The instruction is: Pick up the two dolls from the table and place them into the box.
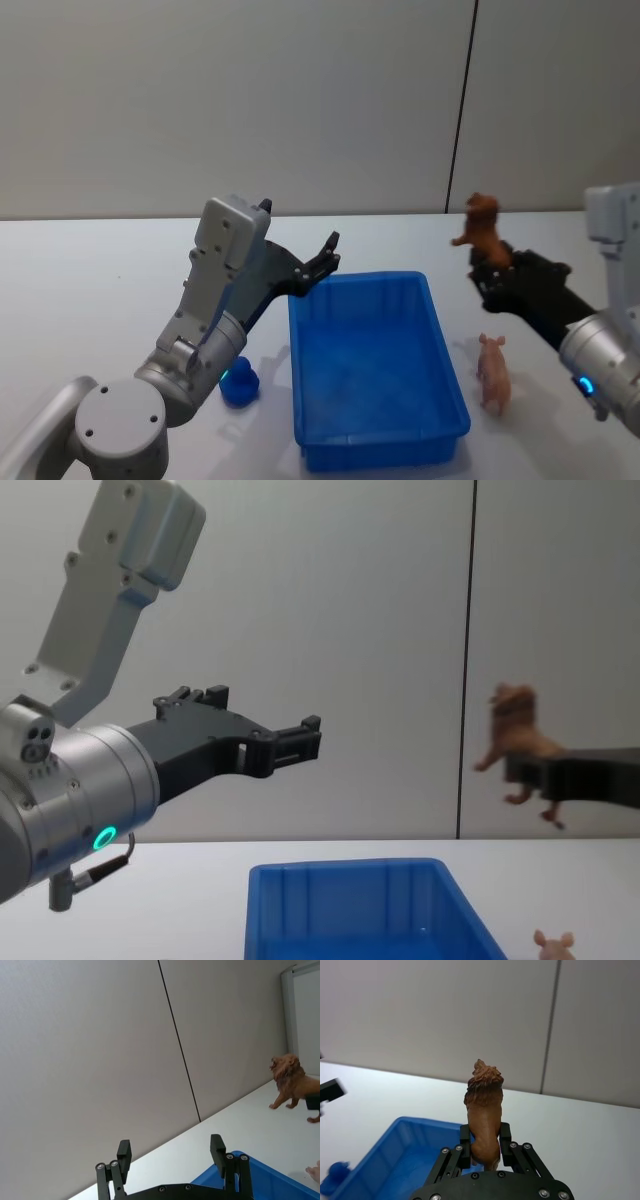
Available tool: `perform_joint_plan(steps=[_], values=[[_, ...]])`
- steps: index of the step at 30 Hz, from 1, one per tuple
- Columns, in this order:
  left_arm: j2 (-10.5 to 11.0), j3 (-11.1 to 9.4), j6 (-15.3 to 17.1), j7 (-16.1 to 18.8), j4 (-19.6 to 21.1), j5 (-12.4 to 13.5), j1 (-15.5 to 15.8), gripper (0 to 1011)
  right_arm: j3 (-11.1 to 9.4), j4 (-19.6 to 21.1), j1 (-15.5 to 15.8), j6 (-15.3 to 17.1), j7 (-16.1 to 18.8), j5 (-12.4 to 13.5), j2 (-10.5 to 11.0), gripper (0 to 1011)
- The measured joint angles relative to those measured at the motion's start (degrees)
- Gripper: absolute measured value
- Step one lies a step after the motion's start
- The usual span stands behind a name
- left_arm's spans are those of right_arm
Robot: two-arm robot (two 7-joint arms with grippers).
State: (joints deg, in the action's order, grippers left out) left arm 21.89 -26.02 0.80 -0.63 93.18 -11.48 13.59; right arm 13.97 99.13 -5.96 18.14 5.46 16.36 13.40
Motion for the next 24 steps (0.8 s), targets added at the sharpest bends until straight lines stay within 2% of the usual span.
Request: perform_joint_plan(steps=[7,10,11,13,17,20,21,24], values=[[0.00,0.00,0.00,0.00,0.00,0.00,0.00,1001,2.57,1.42,0.20,4.40,3.40,-1.89,-1.37,322],[0.00,0.00,0.00,0.00,0.00,0.00,0.00,1001,4.24,1.52,0.29,6.82,4.71,-3.87,-2.24,322],[0.00,0.00,0.00,0.00,0.00,0.00,0.00,1001,4.24,1.52,0.29,6.82,4.71,-3.87,-2.24,322],[0.00,0.00,0.00,0.00,0.00,0.00,0.00,1001,5.68,1.33,0.38,8.46,5.33,-5.76,-3.09,322],[0.00,0.00,0.00,0.00,0.00,0.00,0.00,1001,6.99,0.96,0.51,9.70,5.74,-7.36,-3.87,325],[0.00,0.00,0.00,0.00,0.00,0.00,0.00,1001,8.00,0.67,0.61,10.68,6.08,-8.58,-4.44,417],[0.00,0.00,0.00,0.00,0.00,0.00,0.00,1001,8.42,0.56,0.65,11.08,6.23,-9.12,-4.69,417],[0.00,0.00,0.00,0.00,0.00,0.00,0.00,1001,9.08,0.36,0.72,11.76,6.44,-10.01,-5.08,541]])
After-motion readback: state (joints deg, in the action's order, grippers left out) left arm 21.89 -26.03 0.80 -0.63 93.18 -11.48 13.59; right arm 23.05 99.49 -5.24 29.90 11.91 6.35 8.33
